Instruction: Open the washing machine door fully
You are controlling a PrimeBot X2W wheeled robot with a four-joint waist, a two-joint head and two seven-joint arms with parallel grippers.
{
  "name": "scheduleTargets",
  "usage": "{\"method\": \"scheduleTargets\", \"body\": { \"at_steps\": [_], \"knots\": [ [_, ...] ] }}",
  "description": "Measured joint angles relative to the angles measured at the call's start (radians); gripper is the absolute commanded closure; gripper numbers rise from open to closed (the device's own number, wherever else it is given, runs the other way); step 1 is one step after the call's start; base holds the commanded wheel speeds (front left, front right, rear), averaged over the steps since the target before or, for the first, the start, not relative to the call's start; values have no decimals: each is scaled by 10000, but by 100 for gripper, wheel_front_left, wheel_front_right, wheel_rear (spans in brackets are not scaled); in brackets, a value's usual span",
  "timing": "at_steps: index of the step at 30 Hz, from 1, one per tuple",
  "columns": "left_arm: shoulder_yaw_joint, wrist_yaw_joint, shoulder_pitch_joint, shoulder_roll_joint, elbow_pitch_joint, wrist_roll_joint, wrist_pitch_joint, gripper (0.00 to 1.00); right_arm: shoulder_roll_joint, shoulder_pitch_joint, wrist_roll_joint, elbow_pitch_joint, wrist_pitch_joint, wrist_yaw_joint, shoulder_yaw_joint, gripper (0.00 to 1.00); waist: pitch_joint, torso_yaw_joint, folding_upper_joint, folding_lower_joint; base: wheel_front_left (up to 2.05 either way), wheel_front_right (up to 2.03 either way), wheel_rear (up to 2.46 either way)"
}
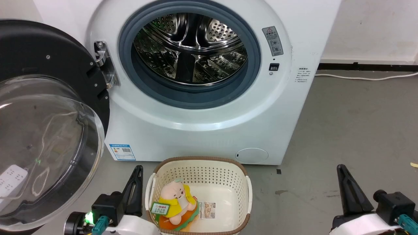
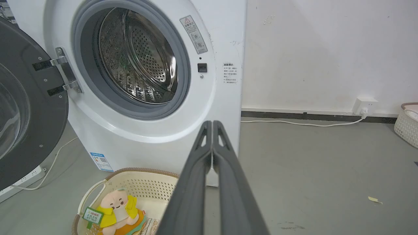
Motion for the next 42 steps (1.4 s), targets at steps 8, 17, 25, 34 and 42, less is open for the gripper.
{"method": "scheduleTargets", "body": {
  "at_steps": [8,17,25,34,42],
  "knots": [
    [123,-8,-2,-21,-19,134,182,100,0,-12,-150,0,140,0,42,100,-8,-32,0,0,0,0,0],
    [215,-10,-5,-36,-58,232,355,100,0,-26,-245,-4,343,0,107,100,-18,-68,0,0,0,0,0],
    [334,-12,-7,-59,-92,322,525,100,0,-68,-351,-8,487,0,153,100,-26,-100,0,0,0,0,0],
    [458,-17,-22,-86,-132,414,700,100,0,-178,-500,-17,667,0,199,100,-35,-137,0,0,0,0,0],
    [539,-73,-37,-117,-176,510,869,100,0,-210,-612,-21,842,0,244,100,-44,-168,0,0,0,0,0]
  ]
}}
